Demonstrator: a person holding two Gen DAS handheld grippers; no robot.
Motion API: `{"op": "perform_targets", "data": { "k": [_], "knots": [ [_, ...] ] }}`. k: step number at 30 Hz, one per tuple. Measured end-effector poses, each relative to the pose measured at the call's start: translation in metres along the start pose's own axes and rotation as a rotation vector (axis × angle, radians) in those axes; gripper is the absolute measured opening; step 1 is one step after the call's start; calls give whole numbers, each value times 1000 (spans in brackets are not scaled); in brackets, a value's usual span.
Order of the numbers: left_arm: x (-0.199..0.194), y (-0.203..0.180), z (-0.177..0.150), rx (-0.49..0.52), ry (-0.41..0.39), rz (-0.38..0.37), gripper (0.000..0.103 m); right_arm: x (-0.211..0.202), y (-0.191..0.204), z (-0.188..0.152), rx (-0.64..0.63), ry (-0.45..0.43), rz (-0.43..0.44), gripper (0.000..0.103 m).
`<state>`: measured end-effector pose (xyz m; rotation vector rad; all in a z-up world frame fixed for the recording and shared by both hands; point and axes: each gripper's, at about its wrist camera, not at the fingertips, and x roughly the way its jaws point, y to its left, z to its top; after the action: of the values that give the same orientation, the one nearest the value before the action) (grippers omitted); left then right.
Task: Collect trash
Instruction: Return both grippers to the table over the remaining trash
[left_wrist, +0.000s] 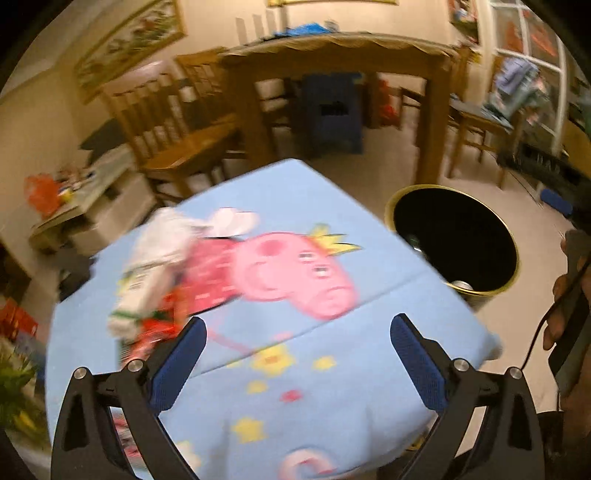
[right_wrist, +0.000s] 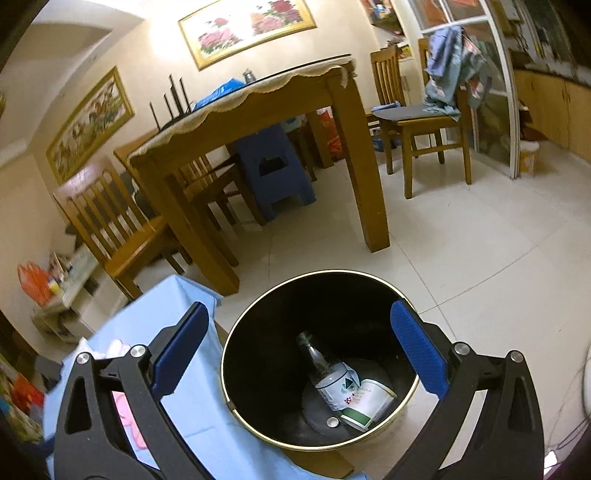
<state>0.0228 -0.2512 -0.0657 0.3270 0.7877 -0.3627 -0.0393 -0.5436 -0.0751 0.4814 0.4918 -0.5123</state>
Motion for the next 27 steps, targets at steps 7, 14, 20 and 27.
{"op": "perform_targets", "data": {
  "k": [7,14,20,27],
  "knots": [
    [-19,81,-21,-128,-28,89,96,2,63,-17,-113,21,6,97],
    [-22,152,-48,-284,-6,96,96,-26,173,-55,-432,-20,76,97],
    [-30,200,-71,-369,-20,95,96,-44,239,-96,-569,-61,125,97],
    [-38,246,-100,-429,-40,173,96,-33,286,-136,-633,7,177,97]
  ]
}}
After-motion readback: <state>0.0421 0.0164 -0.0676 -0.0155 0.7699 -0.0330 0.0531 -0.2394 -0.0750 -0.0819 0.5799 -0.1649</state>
